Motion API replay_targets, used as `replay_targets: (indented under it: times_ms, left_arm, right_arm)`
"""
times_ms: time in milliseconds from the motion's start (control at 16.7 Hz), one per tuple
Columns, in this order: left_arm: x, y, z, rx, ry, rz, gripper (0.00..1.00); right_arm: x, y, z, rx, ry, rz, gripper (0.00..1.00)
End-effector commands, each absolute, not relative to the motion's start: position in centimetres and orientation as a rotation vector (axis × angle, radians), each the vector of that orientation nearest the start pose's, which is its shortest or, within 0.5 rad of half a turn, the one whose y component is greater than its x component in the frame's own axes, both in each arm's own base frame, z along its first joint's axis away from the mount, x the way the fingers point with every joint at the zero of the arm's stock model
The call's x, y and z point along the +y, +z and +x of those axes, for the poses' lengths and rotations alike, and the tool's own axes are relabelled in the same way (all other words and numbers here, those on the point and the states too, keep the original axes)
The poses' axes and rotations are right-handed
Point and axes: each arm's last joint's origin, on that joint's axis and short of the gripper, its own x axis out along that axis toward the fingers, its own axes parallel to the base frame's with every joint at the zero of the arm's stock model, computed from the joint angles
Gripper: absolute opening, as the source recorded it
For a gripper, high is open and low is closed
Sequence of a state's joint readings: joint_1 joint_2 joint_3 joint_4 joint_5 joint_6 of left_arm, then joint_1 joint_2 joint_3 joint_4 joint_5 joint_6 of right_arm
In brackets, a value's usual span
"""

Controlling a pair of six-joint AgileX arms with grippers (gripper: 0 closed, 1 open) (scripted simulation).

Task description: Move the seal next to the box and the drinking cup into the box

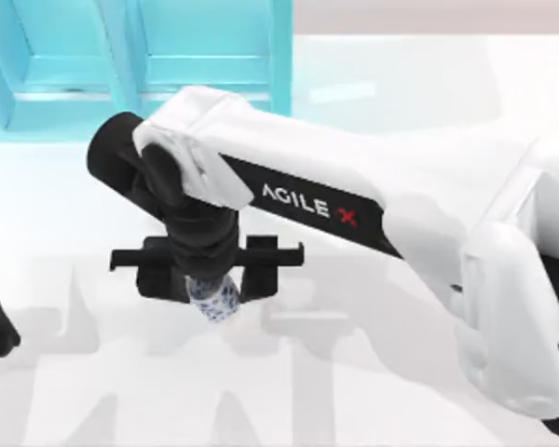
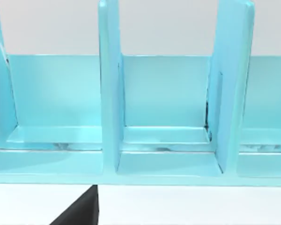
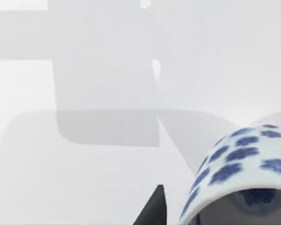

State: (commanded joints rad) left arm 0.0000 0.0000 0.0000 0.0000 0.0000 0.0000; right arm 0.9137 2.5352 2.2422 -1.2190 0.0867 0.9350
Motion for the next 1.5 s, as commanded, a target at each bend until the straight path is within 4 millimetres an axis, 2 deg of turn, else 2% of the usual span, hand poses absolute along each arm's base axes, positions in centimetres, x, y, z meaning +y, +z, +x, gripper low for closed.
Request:
replay_targets:
  times_ms: [300,360,960,1140,1500]
  left_arm:
    - [-0.1,16.0,10.6,0.000,0.000,0.000,1.00]
    - [-0.1,16.0,10.6,0.000,0.000,0.000,1.00]
    - [-0.1,16.0,10.6,0.000,0.000,0.000,1.00]
    - [-0.1,16.0,10.6,0.000,0.000,0.000,1.00]
    - [-0.1,16.0,10.6,0.000,0.000,0.000,1.00]
  right_arm:
    - [39.9,13.8,30.3,1.472,-0.008,0.007,0.02]
    - [39.9,13.8,30.3,1.472,-0.008,0.007,0.00]
    - [39.6,14.3,30.3,1.472,-0.008,0.007,0.00]
    - [37.4,16.9,30.7,1.465,-0.007,0.013,0.00]
    - [31.2,23.0,30.3,1.468,-0.005,0.011,0.00]
